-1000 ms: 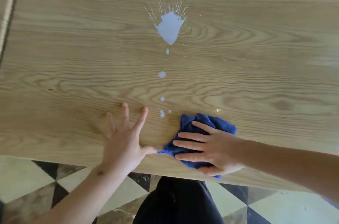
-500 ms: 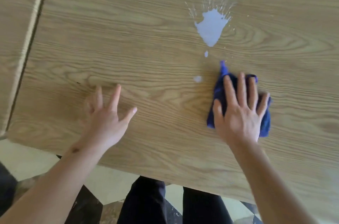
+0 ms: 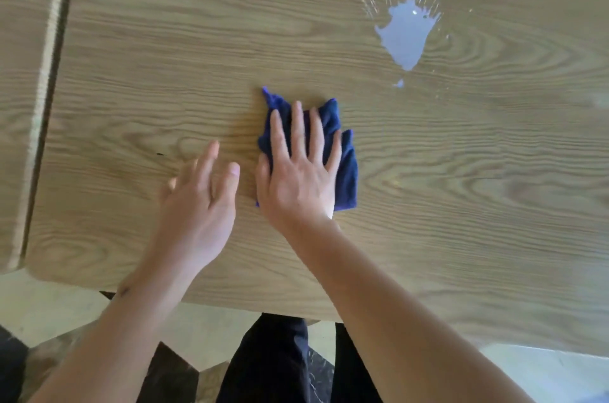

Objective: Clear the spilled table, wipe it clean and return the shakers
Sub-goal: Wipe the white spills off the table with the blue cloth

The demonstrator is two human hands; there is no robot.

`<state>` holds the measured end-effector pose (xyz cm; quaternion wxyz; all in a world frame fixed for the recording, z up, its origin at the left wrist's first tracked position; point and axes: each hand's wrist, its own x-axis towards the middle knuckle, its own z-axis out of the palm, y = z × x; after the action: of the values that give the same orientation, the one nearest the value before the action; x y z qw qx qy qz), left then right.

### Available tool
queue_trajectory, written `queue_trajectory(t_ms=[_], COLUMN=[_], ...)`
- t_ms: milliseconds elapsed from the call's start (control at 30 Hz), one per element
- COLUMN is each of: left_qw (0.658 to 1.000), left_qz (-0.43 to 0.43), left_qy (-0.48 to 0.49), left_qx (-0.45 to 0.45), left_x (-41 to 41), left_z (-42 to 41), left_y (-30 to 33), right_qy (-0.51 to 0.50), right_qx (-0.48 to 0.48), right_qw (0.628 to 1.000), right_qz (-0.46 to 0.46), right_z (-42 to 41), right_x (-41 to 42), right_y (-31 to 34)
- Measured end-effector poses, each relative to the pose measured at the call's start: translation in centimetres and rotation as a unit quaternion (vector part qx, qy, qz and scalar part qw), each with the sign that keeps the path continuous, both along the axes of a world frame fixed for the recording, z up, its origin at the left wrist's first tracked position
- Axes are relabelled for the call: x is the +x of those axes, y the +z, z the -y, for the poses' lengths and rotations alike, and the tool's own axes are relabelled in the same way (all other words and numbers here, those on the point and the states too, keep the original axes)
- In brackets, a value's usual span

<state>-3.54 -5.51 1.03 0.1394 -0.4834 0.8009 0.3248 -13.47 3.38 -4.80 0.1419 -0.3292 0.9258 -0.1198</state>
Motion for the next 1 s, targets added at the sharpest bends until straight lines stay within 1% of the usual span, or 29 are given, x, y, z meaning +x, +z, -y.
queue_trajectory(t_ms=[100, 200, 267, 333, 400, 500, 600, 700, 767, 833, 933, 1000], left_qw=[0.999, 0.997, 0.992, 0.984, 0.978, 0.97, 0.966, 0.97, 0.969, 0.967, 0.967, 0.968], left_qz=[-0.006, 0.031, 0.06, 0.064, 0.061, 0.061, 0.074, 0.108, 0.12, 0.122, 0.121, 0.12], left_qy=[-0.008, -0.028, -0.067, -0.119, -0.163, -0.207, -0.233, -0.214, -0.212, -0.217, -0.215, -0.212], left_qx=[-0.036, -0.067, -0.085, -0.112, -0.118, -0.109, -0.082, -0.049, -0.052, -0.058, -0.06, -0.063], left_x=[-0.1, -0.3, -0.7, -1.8, -3.1, -5.4, -8.5, -10.9, -11.3, -11.3, -11.3, -11.4], left_z=[1.5, 2.0, 1.5, 0.7, -0.3, -1.0, 0.1, 1.3, 1.2, 1.0, 1.1, 1.0], left_y=[0.1, 0.0, -0.1, 0.0, -0.2, -0.7, -1.3, -1.6, -1.8, -1.9, -2.1, -2.1], right_qy=[0.133, 0.25, 0.296, 0.309, 0.267, 0.134, 0.008, -0.13, -0.218, -0.278, -0.307, -0.272], right_qx=[-0.013, -0.008, 0.008, 0.026, 0.043, 0.093, 0.128, 0.114, 0.097, 0.08, 0.05, 0.029], right_qw=[0.991, 0.968, 0.955, 0.951, 0.963, 0.986, 0.991, 0.984, 0.97, 0.957, 0.95, 0.962], right_qz=[0.012, 0.011, -0.003, -0.011, -0.018, -0.036, -0.045, -0.037, -0.041, -0.039, -0.028, -0.02], right_z=[-0.9, -4.6, -8.1, -11.5, -14.8, -19.3, -20.5, -17.2, -14.0, -10.8, -5.5, -1.2], right_x=[3.9, 6.2, 6.4, 5.6, 3.5, -2.3, -9.4, -14.6, -16.8, -18.3, -20.3, -21.1], right_y=[0.1, -0.2, -0.3, -0.2, 0.3, 1.0, 1.2, 0.5, -0.2, -0.6, -0.8, -0.7])
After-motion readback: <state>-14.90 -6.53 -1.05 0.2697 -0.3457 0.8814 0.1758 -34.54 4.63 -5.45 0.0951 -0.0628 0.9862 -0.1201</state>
